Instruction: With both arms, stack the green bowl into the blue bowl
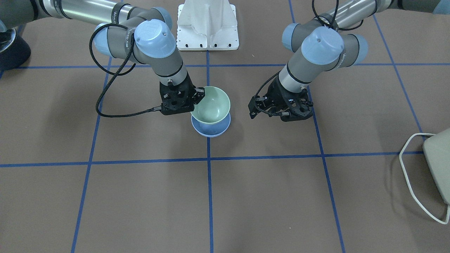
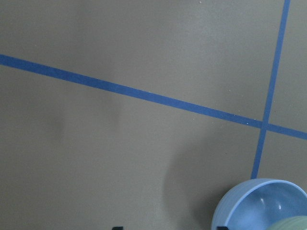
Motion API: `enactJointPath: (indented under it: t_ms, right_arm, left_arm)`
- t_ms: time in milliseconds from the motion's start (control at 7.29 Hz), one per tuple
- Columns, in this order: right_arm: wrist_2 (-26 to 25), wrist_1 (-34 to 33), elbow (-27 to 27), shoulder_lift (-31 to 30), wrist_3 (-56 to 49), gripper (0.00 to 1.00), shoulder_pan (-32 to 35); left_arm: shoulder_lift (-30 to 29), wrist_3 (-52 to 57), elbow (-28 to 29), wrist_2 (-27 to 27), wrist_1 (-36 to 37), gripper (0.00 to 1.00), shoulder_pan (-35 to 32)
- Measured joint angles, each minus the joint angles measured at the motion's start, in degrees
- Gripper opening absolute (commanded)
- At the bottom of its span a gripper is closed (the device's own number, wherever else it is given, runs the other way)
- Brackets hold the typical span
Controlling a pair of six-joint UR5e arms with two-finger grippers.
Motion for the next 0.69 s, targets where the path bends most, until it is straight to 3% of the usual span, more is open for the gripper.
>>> enactJointPath:
  t_ms: [549, 686]
  right_arm:
    - [-0.92, 0.08, -0.58, 0.16, -0.39, 0.15, -0.14]
    - [-0.95, 0.09, -0.62, 0.23, -0.37, 0.21, -0.17]
  left_arm:
    - [0.58, 0.07, 0.04, 0.07, -0.23, 0.72, 0.08]
    - [0.60, 0.07, 0.05, 0.09, -0.24, 0.74, 0.08]
